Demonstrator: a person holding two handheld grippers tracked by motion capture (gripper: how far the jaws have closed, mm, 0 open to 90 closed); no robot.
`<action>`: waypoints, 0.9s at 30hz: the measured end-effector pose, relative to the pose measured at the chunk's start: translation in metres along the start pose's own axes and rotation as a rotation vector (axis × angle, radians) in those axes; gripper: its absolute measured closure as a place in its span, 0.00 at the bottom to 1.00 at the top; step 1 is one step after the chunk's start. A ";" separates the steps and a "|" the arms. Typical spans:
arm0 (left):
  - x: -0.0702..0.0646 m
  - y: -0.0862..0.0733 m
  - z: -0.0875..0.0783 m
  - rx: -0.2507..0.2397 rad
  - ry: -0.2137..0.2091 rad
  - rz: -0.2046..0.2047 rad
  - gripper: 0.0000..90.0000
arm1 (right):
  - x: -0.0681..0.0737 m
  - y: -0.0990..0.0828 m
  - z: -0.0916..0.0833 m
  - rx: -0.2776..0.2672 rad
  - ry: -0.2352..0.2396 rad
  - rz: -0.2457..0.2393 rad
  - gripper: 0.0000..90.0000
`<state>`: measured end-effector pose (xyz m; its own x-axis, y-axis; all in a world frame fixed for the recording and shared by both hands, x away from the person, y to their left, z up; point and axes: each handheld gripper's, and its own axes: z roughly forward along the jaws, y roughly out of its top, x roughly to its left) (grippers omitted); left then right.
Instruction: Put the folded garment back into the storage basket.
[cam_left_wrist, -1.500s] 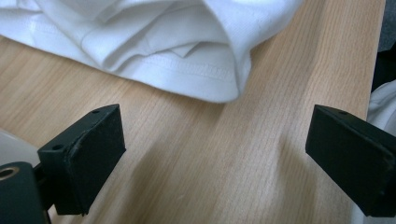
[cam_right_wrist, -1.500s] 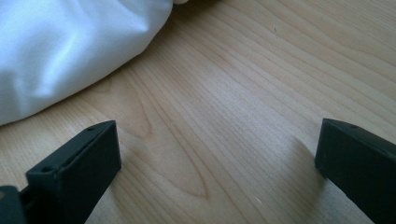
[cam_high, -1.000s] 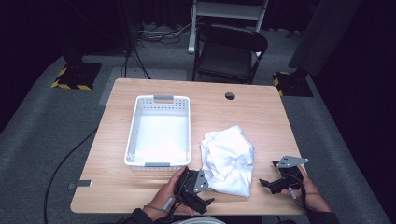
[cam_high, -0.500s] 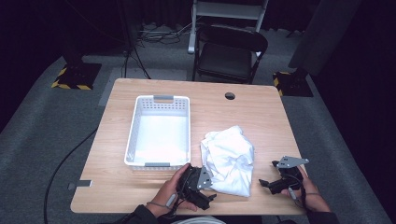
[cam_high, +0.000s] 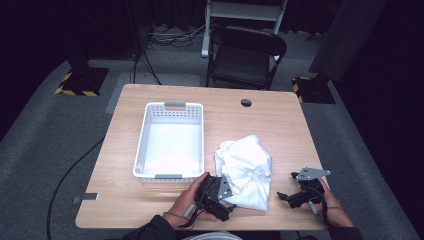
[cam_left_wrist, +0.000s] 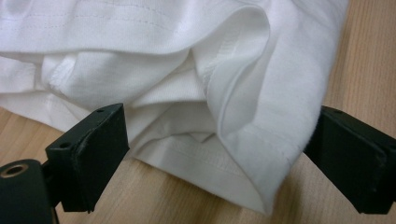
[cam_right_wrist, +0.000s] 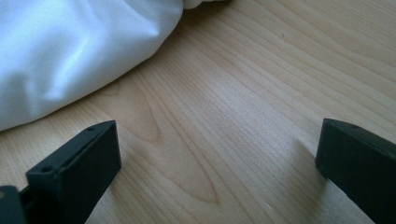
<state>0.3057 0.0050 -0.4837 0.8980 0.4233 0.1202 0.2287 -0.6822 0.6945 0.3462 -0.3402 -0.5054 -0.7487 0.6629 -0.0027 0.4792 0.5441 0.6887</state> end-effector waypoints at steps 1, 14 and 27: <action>0.000 0.001 0.003 0.008 -0.004 -0.002 0.06 | 0.000 0.000 0.000 -0.001 0.000 -0.001 0.00; 0.002 0.001 0.021 0.051 -0.011 0.019 0.09 | 0.000 0.000 0.000 -0.005 0.001 -0.002 0.00; 0.009 -0.001 0.022 0.004 -0.077 -0.026 0.44 | 0.000 0.000 0.001 -0.008 0.002 -0.002 0.00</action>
<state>0.3218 -0.0034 -0.4986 0.9180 0.3937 0.0473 0.2535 -0.6743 0.6936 0.3459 -0.3399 -0.5060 -0.7505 0.6609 -0.0031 0.4737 0.5412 0.6948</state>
